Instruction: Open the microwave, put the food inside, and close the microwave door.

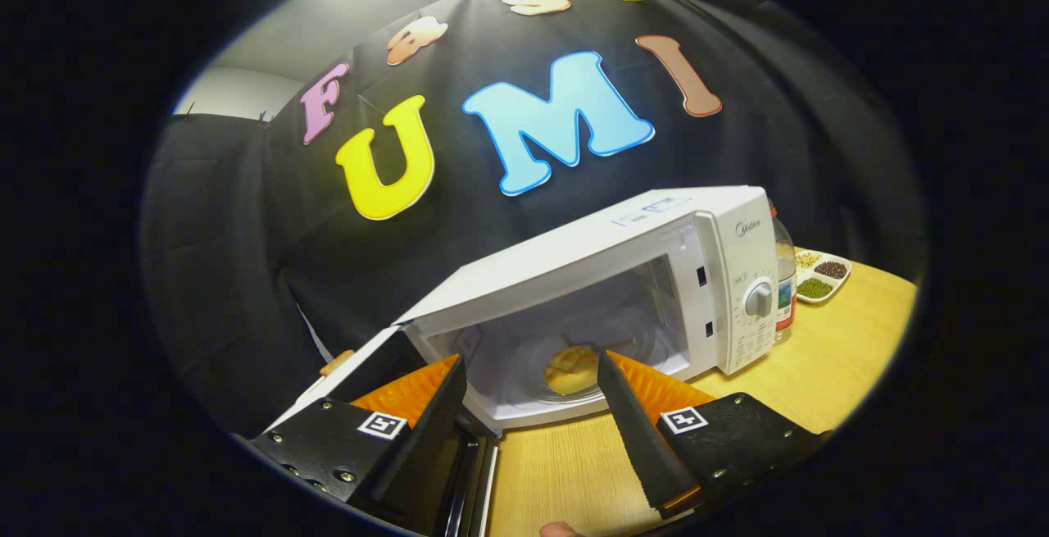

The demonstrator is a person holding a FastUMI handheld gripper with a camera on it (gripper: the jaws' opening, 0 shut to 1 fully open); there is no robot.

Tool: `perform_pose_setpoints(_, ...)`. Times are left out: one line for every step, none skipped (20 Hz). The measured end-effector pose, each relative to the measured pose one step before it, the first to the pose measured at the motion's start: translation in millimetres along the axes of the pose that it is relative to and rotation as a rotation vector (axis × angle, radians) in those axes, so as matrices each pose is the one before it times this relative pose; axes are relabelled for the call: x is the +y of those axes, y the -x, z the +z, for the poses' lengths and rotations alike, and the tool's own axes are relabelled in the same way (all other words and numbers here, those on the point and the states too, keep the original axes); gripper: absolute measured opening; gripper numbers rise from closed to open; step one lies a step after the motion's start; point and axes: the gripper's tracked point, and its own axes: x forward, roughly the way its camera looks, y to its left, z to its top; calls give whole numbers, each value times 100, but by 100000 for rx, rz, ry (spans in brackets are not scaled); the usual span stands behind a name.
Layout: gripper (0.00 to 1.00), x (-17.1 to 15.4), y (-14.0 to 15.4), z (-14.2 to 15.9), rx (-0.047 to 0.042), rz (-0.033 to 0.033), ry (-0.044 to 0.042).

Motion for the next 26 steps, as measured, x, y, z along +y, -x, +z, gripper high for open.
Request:
perform_pose_setpoints(97,807,1365,618,261,2612,1419)
perform_pose_setpoints(97,1071,1627,758,-99,3466,1413)
perform_pose_setpoints(97,1113,1324,616,4,3705,1967)
perform_pose_setpoints(97,813,1075,389,187,2629,1952)
perform_pose_setpoints(97,1179,1240,468,-35,3718,1661)
perform_pose_setpoints(97,1224,924,334,8,3636,292)
perform_pose_setpoints(97,1320,701,205,158,3350,44)
perform_pose_setpoints(97,1386,820,190,276,3577,49)
perform_pose_setpoints(97,1449,531,21,653,3755,782)
perform_pose_setpoints(97,1376,391,-102,712,3925,1002)
perform_pose_setpoints(97,1729,306,-277,923,4348,1128)
perform_pose_setpoints(97,1797,236,-421,1212,4525,1613)
perform_pose_setpoints(97,1324,241,-377,831,3475,1271)
perform_pose_setpoints(97,1817,251,-367,950,4127,1108)
perform_pose_setpoints(97,1753,-102,-515,1240,3908,1051)
perform_pose_setpoints(97,1386,26,-434,994,3304,646)
perform_pose_setpoints(97,1654,-86,-511,900,3984,529)
perform_pose_setpoints(97,1460,-103,-534,1305,3338,920)
perform_pose_setpoints(97,1275,-108,-808,1861,2989,1024)
perform_pose_setpoints(97,993,-59,-636,1482,2805,938)
perform_pose_setpoints(97,1054,-173,-614,1408,2320,1092)
perform_pose_setpoints(97,899,-132,-534,1238,2079,905)
perform_pose_setpoints(97,824,-322,-720,1555,2021,636)
perform_pose_setpoints(97,678,-236,-713,1798,2043,301)
perform_pose_setpoints(97,790,-467,-981,2035,2057,537)
perform_pose_setpoints(97,468,-388,-931,1923,1508,921)
